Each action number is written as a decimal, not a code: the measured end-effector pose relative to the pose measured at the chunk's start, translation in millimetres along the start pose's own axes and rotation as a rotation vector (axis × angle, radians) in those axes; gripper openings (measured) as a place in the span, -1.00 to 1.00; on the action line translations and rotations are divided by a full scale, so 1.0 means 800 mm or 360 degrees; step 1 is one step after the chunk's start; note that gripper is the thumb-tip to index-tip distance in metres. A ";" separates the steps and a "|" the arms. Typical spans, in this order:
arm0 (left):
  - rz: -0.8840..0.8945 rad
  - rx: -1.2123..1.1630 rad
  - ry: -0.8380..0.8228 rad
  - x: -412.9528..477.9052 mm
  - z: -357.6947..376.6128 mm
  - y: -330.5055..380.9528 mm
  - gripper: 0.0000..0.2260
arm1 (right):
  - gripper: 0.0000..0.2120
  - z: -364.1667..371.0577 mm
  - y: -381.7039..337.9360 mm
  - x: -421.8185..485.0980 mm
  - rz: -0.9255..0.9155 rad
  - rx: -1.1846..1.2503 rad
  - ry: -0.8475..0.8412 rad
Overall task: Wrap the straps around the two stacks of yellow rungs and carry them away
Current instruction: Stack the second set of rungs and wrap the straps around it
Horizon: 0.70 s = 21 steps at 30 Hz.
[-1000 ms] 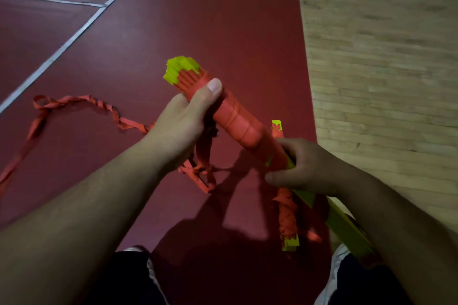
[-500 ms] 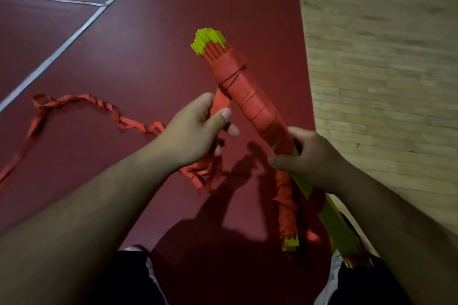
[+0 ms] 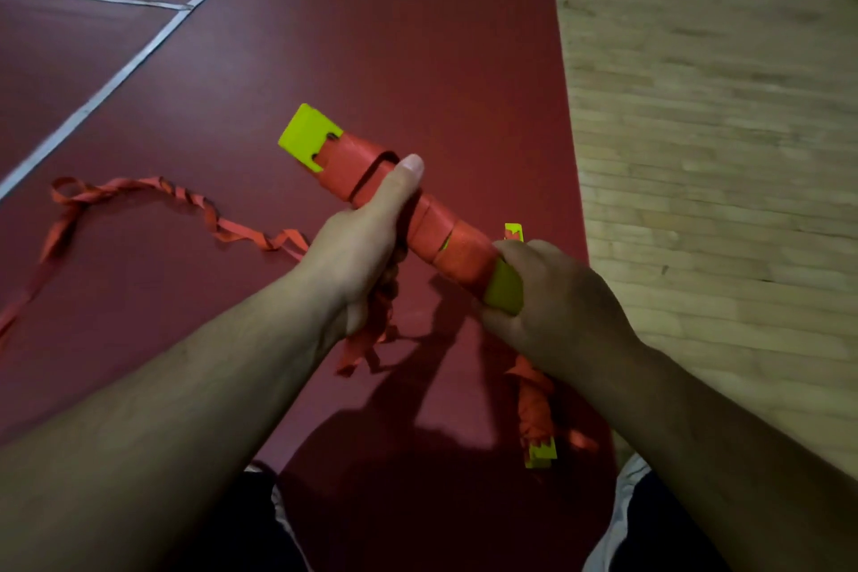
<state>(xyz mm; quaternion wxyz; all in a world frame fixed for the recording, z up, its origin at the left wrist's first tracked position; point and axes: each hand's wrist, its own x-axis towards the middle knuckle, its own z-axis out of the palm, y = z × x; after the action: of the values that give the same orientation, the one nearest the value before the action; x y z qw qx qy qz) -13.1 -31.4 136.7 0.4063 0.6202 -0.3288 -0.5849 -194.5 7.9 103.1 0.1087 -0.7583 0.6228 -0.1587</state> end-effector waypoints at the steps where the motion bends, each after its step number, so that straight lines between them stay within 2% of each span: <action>1: 0.0087 -0.0027 0.0025 -0.002 0.002 0.002 -0.54 | -0.57 -0.002 -0.002 0.000 0.0010 0.0067 0.0034; 3: 0.0351 -0.0047 0.0088 -0.003 0.002 0.006 -0.61 | -0.62 -0.010 -0.003 0.006 0.0063 0.0332 -0.0057; 4: 0.0454 -0.0067 0.0102 -0.004 0.002 0.008 -0.62 | -0.61 -0.017 -0.001 0.009 0.0108 0.0527 -0.0220; 7: 0.0540 -0.0211 0.0033 -0.001 -0.005 0.010 -0.64 | -0.56 -0.044 0.014 0.013 0.0240 0.1178 -0.0961; 9: 0.0495 -0.0329 -0.0025 0.003 -0.009 0.008 -0.65 | -0.63 -0.044 0.020 0.009 0.0358 0.1341 -0.1273; 11: 0.0454 -0.0244 -0.0005 0.009 -0.012 0.006 -0.59 | -0.76 -0.030 0.018 0.004 0.0423 0.1318 -0.1220; 13: 0.0466 -0.0006 0.0034 0.013 -0.017 0.006 -0.51 | -0.92 -0.016 0.015 0.004 0.0429 0.1211 -0.0977; 17: 0.0553 0.0502 -0.0023 0.015 -0.025 0.008 -0.49 | -0.91 -0.004 0.026 0.008 0.0351 0.0817 -0.0609; 21: 0.0609 0.0506 -0.0148 0.013 -0.029 0.010 -0.43 | -0.84 0.004 0.025 0.009 0.0372 0.0623 -0.0295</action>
<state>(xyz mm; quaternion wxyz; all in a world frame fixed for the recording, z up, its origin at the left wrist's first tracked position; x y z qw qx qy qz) 11.8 -40.9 138.6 0.3912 0.5752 -0.5465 -0.4663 -210.7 -3.0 93.9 0.3279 -0.6569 0.6511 -0.1924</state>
